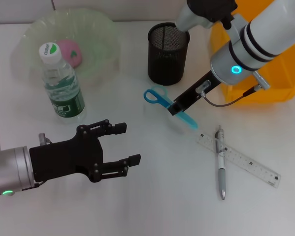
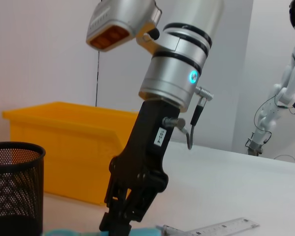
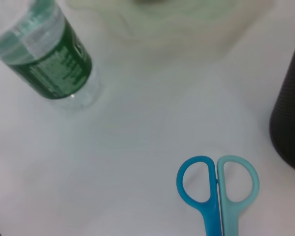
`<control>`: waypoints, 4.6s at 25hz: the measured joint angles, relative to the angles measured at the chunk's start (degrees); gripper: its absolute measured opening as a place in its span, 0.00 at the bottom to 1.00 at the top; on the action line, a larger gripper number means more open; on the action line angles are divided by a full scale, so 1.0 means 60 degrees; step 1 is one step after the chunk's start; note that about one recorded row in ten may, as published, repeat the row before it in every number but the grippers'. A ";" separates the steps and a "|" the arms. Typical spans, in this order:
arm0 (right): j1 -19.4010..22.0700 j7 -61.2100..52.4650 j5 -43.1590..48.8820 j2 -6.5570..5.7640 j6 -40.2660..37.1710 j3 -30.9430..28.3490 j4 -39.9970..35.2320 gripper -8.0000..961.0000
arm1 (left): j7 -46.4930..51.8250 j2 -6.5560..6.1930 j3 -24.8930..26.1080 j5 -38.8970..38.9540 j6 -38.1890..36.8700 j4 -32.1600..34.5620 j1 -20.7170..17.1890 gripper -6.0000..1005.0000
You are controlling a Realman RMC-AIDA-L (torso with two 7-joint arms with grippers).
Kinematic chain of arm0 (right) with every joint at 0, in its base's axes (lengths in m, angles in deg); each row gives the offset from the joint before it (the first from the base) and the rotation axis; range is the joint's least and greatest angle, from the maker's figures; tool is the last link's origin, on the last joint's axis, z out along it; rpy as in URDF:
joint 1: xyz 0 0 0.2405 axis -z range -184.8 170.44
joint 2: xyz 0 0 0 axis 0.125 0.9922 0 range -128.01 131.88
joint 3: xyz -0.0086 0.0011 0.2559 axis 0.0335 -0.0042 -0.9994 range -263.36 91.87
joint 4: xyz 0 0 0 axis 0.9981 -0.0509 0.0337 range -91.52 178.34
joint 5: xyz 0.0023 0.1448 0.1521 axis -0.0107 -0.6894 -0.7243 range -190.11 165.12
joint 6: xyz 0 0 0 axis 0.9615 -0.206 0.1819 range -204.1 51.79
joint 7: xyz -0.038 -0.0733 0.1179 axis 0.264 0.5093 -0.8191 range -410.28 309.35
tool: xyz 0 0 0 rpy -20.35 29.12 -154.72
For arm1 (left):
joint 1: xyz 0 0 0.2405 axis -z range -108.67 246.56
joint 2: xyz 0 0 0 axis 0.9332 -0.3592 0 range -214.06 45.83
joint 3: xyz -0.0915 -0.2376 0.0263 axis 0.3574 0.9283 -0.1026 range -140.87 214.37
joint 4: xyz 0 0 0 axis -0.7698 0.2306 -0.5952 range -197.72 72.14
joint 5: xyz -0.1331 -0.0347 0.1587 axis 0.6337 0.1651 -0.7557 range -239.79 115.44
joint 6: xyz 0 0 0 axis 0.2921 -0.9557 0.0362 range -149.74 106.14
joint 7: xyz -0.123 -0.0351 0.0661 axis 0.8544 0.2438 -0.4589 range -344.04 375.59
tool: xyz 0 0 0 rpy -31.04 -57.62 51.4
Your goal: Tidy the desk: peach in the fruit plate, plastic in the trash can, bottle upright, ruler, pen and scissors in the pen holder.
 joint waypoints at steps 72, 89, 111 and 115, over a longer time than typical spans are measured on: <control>0.1992 1.8521 -1.6382 0.0090 0.3424 0.0528 0.4659 0.30 | -0.0002 -0.0014 0.0081 0.0051 -0.0013 0.0050 0.0054 0.79; 0.3834 1.6308 -1.6273 0.0001 0.2875 0.0530 0.1959 0.70 | -0.0013 -0.0028 0.0079 0.0030 -0.0041 0.0048 0.0020 0.79; 0.2811 0.0979 0.0279 -0.0041 -0.3422 -0.1053 -0.4949 0.87 | -0.0013 -0.0030 0.0088 0.0034 -0.0076 0.0083 -0.0029 0.79; 0.2788 0.1134 0.0513 -0.0027 -0.3007 -0.0537 -0.4480 0.87 | -0.0013 -0.0029 0.0088 0.0039 -0.0066 0.0086 0.0002 0.79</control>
